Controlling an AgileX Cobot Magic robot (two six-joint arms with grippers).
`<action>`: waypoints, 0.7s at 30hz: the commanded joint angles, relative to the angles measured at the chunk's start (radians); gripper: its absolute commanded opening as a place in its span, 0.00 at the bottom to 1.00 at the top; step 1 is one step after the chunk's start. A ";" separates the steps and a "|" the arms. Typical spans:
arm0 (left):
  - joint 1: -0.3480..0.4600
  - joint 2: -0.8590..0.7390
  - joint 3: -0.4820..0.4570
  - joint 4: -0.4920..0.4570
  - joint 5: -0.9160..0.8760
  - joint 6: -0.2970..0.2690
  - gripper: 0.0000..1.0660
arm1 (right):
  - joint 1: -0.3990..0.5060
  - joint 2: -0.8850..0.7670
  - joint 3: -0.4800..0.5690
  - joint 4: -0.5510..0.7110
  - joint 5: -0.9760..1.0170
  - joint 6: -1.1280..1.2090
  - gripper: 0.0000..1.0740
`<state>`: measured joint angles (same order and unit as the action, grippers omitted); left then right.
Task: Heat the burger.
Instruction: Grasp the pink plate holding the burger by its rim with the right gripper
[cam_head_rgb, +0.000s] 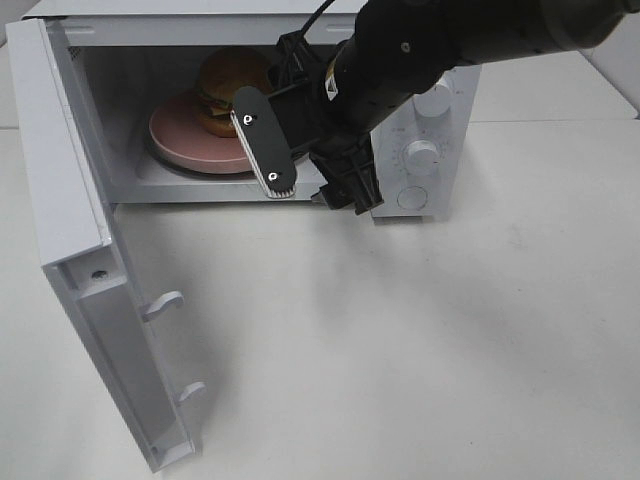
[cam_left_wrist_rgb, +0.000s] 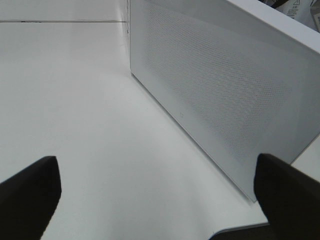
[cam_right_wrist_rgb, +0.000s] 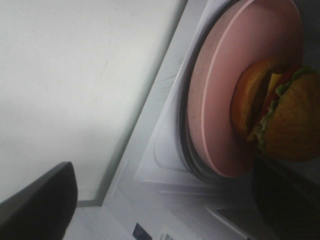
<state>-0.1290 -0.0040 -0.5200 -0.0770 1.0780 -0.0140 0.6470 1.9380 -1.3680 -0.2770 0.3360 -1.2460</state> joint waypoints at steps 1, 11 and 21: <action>0.002 -0.019 0.002 -0.005 -0.009 -0.003 0.92 | 0.005 0.062 -0.063 -0.023 0.007 0.041 0.81; 0.002 -0.019 0.002 -0.005 -0.009 -0.003 0.92 | 0.005 0.204 -0.221 -0.039 0.032 0.095 0.79; 0.002 -0.019 0.002 -0.005 -0.009 -0.003 0.92 | -0.007 0.308 -0.342 -0.057 0.041 0.106 0.78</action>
<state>-0.1290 -0.0040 -0.5200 -0.0770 1.0780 -0.0140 0.6440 2.2250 -1.6770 -0.3280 0.3650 -1.1530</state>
